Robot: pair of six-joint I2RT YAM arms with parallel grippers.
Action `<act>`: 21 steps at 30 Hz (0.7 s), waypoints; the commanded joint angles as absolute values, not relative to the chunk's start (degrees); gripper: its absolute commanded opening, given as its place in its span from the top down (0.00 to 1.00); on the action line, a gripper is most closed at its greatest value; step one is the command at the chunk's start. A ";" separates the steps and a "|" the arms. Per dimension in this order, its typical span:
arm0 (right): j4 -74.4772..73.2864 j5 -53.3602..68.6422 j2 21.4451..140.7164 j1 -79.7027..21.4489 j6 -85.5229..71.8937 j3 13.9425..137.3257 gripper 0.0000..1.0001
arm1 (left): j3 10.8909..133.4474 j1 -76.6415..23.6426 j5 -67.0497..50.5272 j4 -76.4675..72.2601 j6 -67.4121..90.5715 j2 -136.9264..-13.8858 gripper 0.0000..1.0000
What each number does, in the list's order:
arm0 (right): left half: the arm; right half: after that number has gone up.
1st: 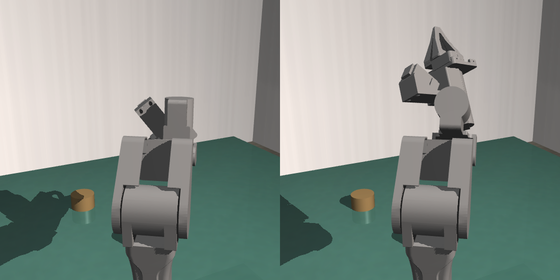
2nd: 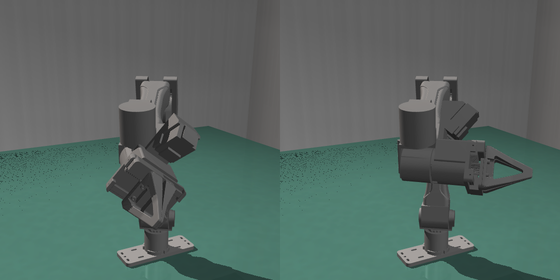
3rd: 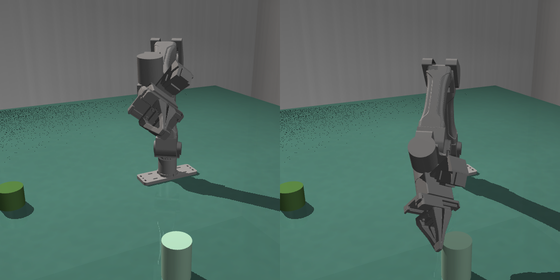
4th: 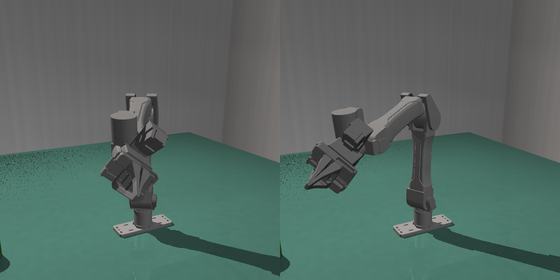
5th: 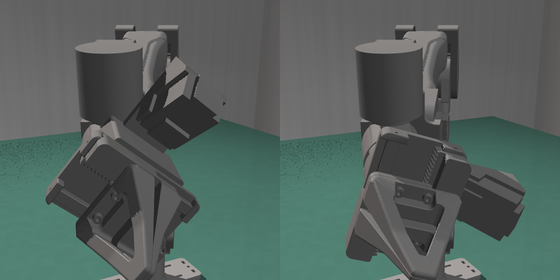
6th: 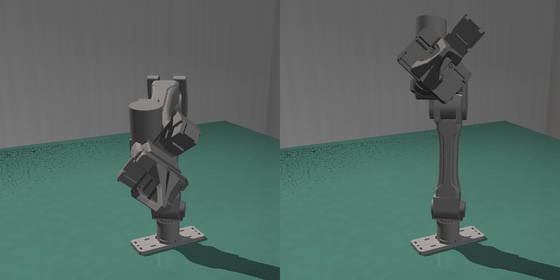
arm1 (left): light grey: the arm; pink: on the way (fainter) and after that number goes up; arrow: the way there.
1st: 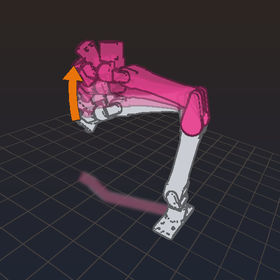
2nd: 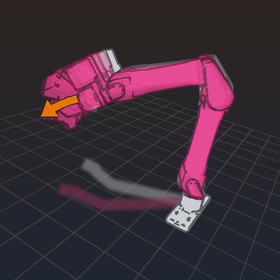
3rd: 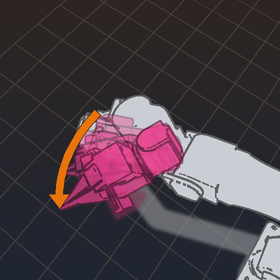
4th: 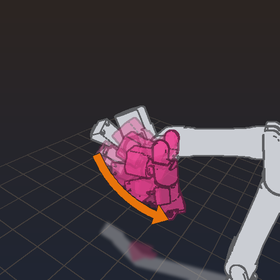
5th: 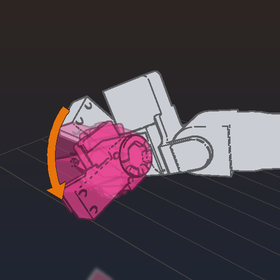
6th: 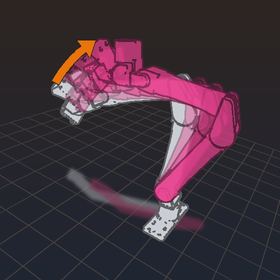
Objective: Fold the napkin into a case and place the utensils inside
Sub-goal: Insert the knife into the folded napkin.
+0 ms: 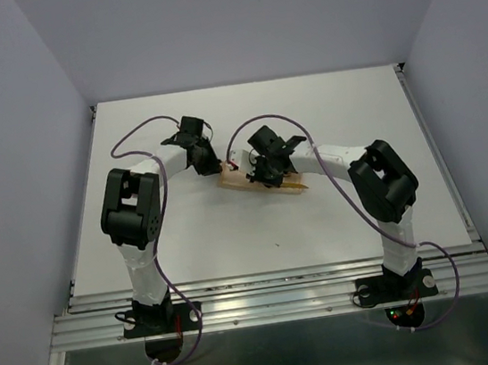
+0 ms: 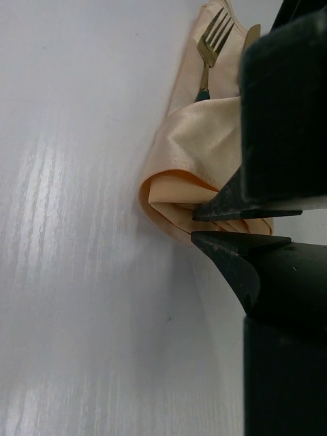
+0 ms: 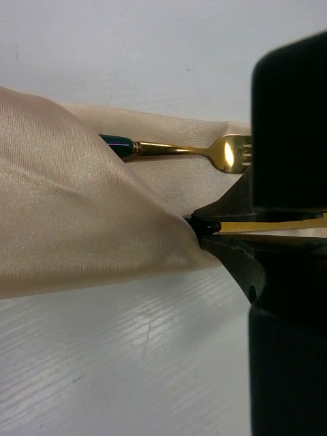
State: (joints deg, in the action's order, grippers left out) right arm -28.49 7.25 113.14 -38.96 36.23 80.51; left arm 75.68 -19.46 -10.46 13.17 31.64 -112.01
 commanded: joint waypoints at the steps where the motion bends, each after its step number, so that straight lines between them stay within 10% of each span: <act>1: -26.37 8.88 114.43 -40.16 35.95 83.32 0.99 | 78.57 -20.13 -9.85 14.33 31.20 -111.27 0.77; 18: -26.37 8.53 117.42 -41.22 35.16 86.75 0.99 | 77.87 -20.48 -9.76 14.24 31.38 -110.65 0.77; 21: -26.37 7.30 117.16 -41.22 34.89 86.84 0.80 | 77.52 -20.48 -9.58 14.33 31.29 -110.48 0.77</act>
State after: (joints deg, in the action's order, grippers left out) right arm -28.08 7.53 116.55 -40.36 35.59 84.44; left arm 76.23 -19.88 -9.63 13.56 31.62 -112.03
